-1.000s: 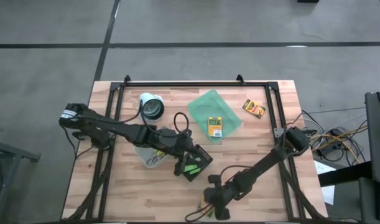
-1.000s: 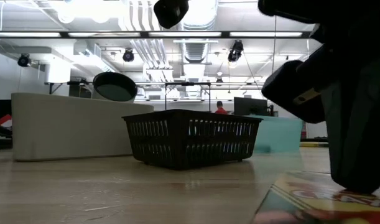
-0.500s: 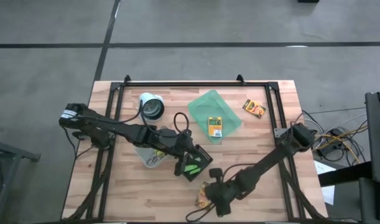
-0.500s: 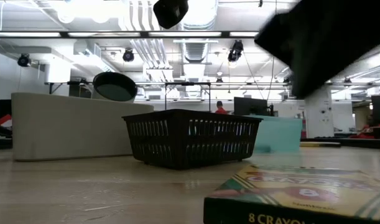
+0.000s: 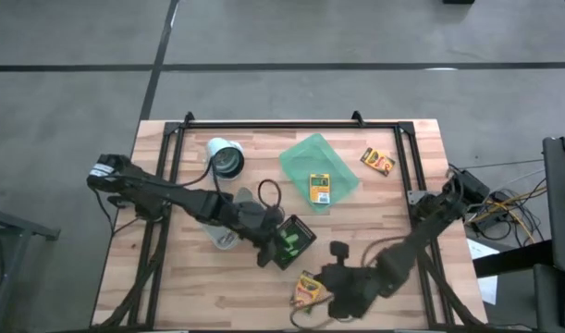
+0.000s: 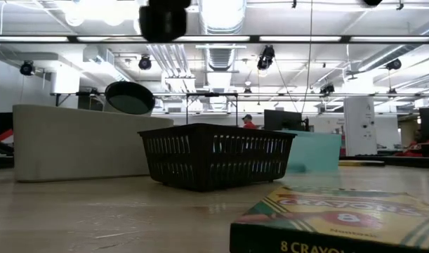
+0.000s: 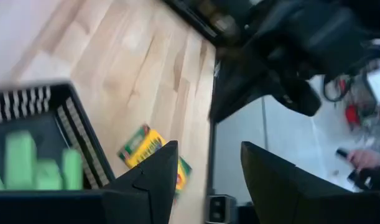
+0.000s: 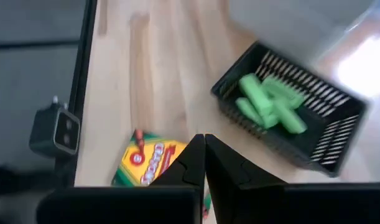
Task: Pick & Place School Supplies
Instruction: Put the crayon box into the light green bin
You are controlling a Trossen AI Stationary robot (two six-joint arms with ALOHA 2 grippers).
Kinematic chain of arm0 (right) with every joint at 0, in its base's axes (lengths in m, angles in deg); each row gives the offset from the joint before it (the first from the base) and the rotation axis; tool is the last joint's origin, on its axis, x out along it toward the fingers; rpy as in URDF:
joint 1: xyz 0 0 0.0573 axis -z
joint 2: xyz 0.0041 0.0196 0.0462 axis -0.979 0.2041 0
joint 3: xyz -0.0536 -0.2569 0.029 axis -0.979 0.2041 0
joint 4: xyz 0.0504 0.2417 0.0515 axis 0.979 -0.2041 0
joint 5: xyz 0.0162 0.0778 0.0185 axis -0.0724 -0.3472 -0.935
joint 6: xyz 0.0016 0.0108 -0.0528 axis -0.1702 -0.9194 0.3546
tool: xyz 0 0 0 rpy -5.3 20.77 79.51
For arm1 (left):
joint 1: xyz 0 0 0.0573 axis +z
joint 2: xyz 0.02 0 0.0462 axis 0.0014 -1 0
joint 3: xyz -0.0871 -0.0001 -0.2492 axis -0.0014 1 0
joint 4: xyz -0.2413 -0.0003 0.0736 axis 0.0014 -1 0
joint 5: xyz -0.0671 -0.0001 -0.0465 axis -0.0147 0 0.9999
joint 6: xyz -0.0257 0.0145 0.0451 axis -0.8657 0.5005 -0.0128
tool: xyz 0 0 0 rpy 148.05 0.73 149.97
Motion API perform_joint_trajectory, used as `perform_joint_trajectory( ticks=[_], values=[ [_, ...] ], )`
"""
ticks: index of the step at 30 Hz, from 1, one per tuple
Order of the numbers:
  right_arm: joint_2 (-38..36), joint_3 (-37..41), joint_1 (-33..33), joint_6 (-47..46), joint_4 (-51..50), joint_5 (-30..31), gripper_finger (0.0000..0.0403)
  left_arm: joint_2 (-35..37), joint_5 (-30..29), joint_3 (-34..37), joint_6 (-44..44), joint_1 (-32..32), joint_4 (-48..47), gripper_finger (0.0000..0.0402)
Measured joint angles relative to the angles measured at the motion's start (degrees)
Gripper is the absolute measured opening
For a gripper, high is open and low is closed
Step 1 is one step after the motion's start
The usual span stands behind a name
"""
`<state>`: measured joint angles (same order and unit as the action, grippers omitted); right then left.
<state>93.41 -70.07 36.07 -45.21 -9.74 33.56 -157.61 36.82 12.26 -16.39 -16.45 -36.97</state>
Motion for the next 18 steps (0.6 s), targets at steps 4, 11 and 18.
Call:
perform_joint_trajectory(
  ticks=[4,11,18],
  values=[
    [-0.38,0.00,-3.16,-2.49,-0.10,8.77,0.0008,0.00,-7.52,0.00,-10.19,-3.66,-0.20,0.0181],
    [-0.36,0.33,-6.29,-12.62,-6.04,9.70,0.0008,-0.29,-17.61,0.00,-20.18,-8.91,-0.18,0.0181],
    [-0.31,2.99,-8.46,-18.02,-4.53,9.88,0.0008,-2.06,-27.72,-0.02,-24.82,-12.70,-0.42,0.0181]
  ],
)
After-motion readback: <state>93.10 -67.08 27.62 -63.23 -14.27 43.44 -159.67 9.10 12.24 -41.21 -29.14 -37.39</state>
